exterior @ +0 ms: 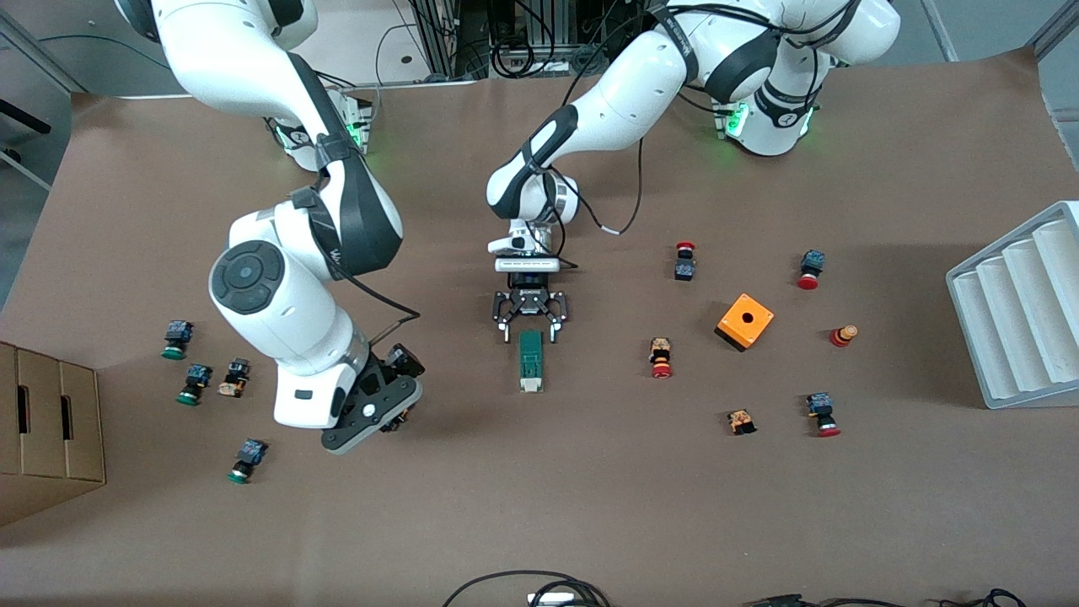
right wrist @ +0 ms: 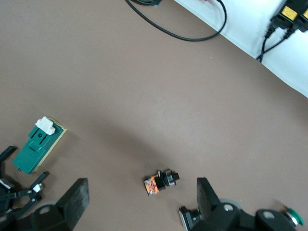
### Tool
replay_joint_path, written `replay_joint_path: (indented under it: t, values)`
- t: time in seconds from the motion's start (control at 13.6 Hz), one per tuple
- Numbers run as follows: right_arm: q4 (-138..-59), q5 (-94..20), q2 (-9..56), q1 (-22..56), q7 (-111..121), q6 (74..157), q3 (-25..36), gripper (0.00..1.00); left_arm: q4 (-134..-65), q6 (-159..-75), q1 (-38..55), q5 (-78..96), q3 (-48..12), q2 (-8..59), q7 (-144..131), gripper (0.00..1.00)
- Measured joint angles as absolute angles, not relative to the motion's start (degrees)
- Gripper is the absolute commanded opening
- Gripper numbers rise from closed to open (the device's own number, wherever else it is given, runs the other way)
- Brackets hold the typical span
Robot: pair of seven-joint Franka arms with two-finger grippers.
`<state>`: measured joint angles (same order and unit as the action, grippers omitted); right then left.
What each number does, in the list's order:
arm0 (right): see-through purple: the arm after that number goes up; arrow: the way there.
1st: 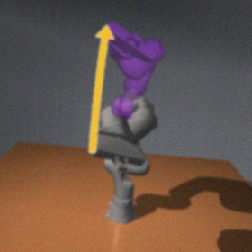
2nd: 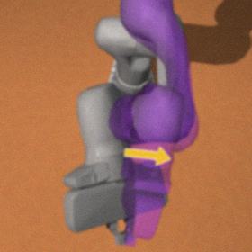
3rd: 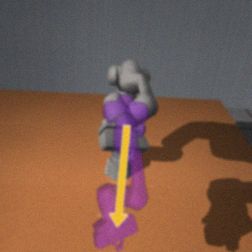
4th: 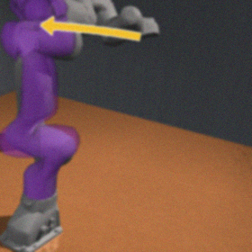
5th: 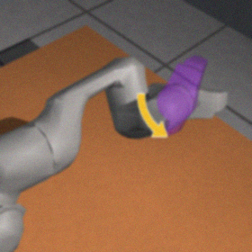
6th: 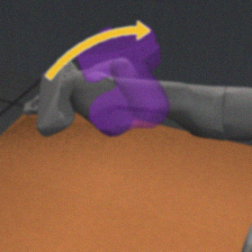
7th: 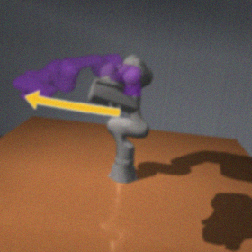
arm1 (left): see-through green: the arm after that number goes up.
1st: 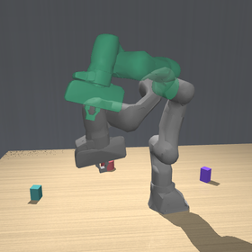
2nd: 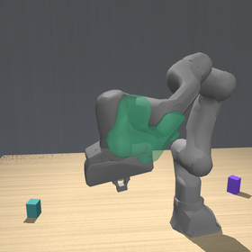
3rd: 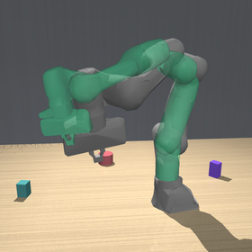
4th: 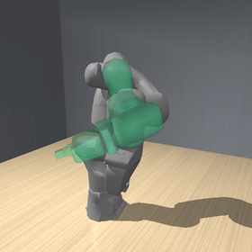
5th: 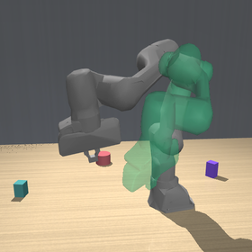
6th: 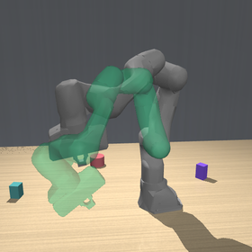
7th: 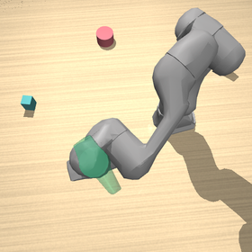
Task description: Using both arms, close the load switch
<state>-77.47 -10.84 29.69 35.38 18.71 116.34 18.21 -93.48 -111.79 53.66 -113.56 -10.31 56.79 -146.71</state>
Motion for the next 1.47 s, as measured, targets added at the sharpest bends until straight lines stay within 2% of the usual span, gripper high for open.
replay_joint_path:
  t: [0.81,1.25,1.47]
  values:
    - [-77.8,-10.8,22.7,23.4,14.4,99.1,18.3,1.0,-92.6,-118.5,53.6,-99.4,-10.4,50.4,-125.3,1.0]
    - [-78.4,-10.5,21.6,14.3,13.2,94.2,18.3,1.0,-92.3,-122.7,52.1,-82.3,-10.4,43.4,-103.5,1.0]
    - [-78.4,-7.6,20.9,12.9,13.2,92.4,18.3,1.0,-92.2,-124.4,50.5,-73.1,-10.4,40.1,-92.9,1.0]
